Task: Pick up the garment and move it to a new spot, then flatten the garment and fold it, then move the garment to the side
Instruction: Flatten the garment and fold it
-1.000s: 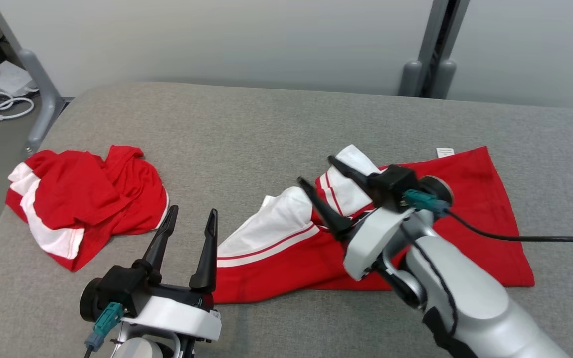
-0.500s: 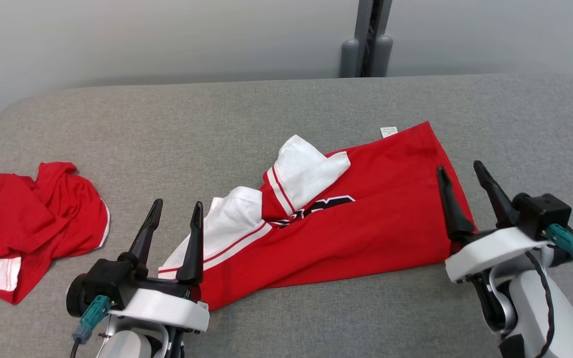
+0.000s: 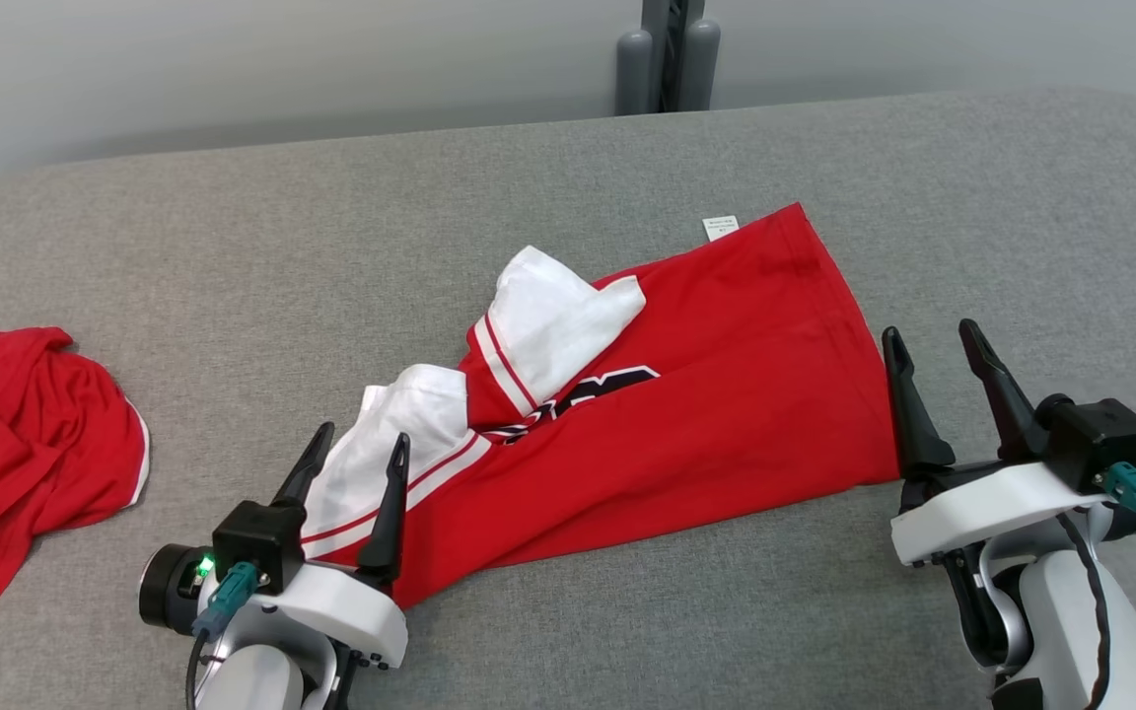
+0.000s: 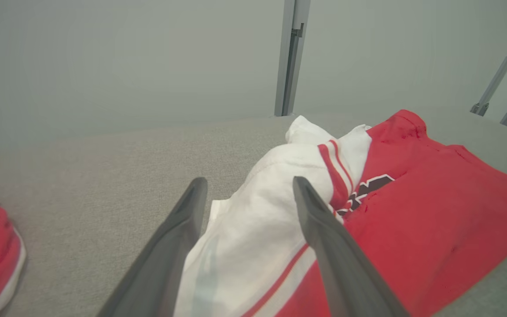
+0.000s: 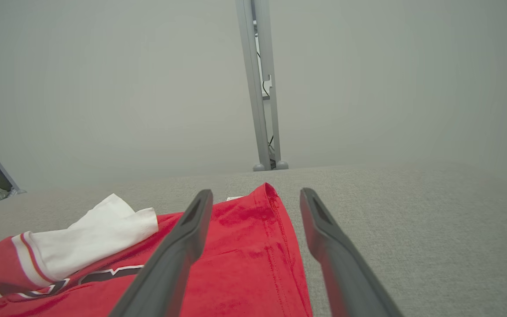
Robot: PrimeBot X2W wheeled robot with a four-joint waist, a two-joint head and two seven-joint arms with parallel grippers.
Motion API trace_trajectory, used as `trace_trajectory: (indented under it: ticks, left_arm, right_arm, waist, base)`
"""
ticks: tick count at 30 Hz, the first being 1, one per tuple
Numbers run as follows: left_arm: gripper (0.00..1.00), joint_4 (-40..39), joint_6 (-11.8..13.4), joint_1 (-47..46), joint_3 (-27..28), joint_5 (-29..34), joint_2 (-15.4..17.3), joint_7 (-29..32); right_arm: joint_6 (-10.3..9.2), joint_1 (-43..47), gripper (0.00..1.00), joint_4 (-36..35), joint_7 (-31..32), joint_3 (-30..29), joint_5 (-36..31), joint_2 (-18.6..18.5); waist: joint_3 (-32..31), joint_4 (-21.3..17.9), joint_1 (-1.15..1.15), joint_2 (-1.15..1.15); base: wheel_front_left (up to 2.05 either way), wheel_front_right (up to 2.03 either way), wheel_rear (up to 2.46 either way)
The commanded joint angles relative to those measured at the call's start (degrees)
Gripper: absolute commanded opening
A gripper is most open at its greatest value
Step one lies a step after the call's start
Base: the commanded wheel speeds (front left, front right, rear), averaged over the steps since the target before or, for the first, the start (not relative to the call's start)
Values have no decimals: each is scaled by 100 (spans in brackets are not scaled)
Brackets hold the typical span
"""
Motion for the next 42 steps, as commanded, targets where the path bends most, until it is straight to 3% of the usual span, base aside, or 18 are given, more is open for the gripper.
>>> trace_trajectory:
  ticks: [1, 9, 11, 12, 26, 42]
  left_arm:
    - [100, 220, -33, -183, -20, 69, 74, -28]
    - [100, 1122, -130, -666, -191, 216, 161, -24]
    - [5, 1068, -164, -727, -215, 228, 186, -25]
    - [0, 1018, -174, -731, -207, 228, 188, -25]
    - [0, 347, -223, -467, -80, 192, 179, -26]
    - [0, -1246, -325, 396, 491, -90, -3, -26]
  right_arm:
    - [-2, 52, 100, -53, 14, -53, -55, -7]
    - [-2, 94, 100, -107, 20, -110, -102, 11]
    - [-2, 98, 100, -100, 14, -115, -99, 14]
    - [-2, 99, 100, -90, 10, -126, -97, 15]
    - [-2, 78, 100, 59, -51, -53, 54, 13]
    - [-2, 432, 100, -183, -173, -125, 144, 13]
  waist:
    - [40, -39, 0, 0]
    - [119, -98, 0, 0]
    - [123, -93, 0, 0]
    - [120, -85, 0, 0]
    - [-126, 245, 0, 0]
    - [-525, 665, 0, 0]
  base:
    - [0, 0, 0]
    - [0, 0, 0]
    - [0, 0, 0]
    - [0, 0, 0]
    - [0, 0, 0]
    - [0, 0, 0]
